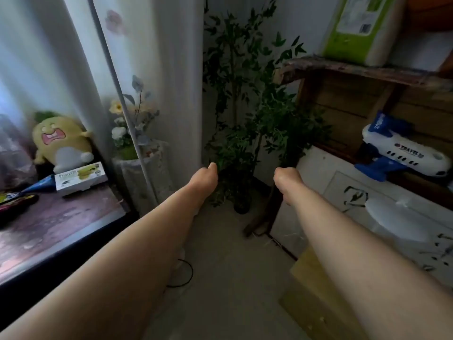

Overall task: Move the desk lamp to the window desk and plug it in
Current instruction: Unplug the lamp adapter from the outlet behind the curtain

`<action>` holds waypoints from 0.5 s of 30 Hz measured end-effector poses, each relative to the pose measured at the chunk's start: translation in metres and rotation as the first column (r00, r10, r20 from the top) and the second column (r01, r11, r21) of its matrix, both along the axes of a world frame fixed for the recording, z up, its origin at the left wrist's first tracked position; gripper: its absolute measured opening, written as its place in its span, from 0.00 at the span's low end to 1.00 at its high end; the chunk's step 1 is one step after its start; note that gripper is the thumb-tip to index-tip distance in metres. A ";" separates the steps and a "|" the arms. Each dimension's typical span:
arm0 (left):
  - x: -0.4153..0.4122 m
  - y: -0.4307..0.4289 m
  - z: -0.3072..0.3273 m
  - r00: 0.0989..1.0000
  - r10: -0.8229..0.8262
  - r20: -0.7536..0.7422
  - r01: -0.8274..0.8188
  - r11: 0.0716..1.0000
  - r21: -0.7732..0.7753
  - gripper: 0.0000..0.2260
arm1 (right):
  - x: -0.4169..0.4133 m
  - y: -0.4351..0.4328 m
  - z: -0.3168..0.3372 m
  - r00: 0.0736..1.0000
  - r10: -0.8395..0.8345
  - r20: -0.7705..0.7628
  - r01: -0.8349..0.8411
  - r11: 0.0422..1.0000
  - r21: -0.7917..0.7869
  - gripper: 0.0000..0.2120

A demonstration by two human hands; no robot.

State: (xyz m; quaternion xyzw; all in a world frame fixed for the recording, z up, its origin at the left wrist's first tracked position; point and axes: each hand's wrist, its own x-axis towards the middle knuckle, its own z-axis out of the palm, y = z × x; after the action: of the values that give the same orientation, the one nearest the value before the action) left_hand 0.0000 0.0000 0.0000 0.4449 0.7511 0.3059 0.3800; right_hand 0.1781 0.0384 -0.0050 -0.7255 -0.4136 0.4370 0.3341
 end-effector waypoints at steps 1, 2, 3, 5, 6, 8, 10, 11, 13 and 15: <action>-0.003 0.005 -0.002 1.000 -0.006 0.014 0.006 1.000 -0.003 0.25 | -0.004 0.005 -0.003 1.000 0.018 -0.016 -0.018 1.000 0.006 0.21; -0.008 0.015 -0.009 1.000 0.006 0.002 -0.006 1.000 -0.012 0.24 | -0.008 0.014 -0.009 0.999 0.034 0.003 -0.034 0.999 0.000 0.21; -0.013 0.025 -0.017 1.000 0.016 0.004 -0.016 1.000 -0.022 0.24 | -0.012 0.025 -0.017 1.000 0.022 -0.008 -0.022 1.000 -0.017 0.21; -0.024 0.043 -0.029 1.000 0.026 0.002 -0.026 0.999 -0.029 0.24 | -0.025 0.046 -0.034 0.998 -0.019 -0.053 0.016 0.998 -0.064 0.22; -0.030 0.055 -0.034 1.000 0.026 0.000 -0.025 0.998 -0.057 0.24 | -0.033 0.058 -0.041 0.998 -0.026 -0.059 0.021 0.996 -0.092 0.22; -0.043 0.076 -0.042 1.000 0.016 -0.016 -0.018 0.996 -0.090 0.23 | -0.048 0.079 -0.052 0.997 -0.035 -0.068 0.025 0.990 -0.140 0.22; -0.057 0.100 -0.053 1.000 0.010 -0.008 -0.011 0.993 -0.114 0.23 | -0.063 0.100 -0.064 0.997 -0.028 -0.067 0.017 0.988 -0.155 0.21; -0.063 0.110 -0.058 1.000 0.006 -0.003 -0.007 0.993 -0.120 0.23 | -0.069 0.109 -0.069 0.998 -0.026 -0.061 0.016 0.988 -0.155 0.20; -0.078 0.133 -0.067 1.000 -0.004 0.005 0.005 0.988 -0.153 0.24 | -0.086 0.130 -0.079 0.998 -0.021 -0.052 0.011 0.982 -0.188 0.20; -0.091 0.153 -0.076 1.000 -0.005 0.018 0.009 0.983 -0.181 0.24 | -0.100 0.147 -0.090 0.999 -0.021 -0.040 0.012 0.977 -0.213 0.20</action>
State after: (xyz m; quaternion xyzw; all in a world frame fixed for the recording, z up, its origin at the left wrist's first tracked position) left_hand -0.0907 0.1534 -0.0765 0.4084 0.7708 0.2389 0.4266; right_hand 0.0785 0.1858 -0.0947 -0.7512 -0.3515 0.4909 0.2668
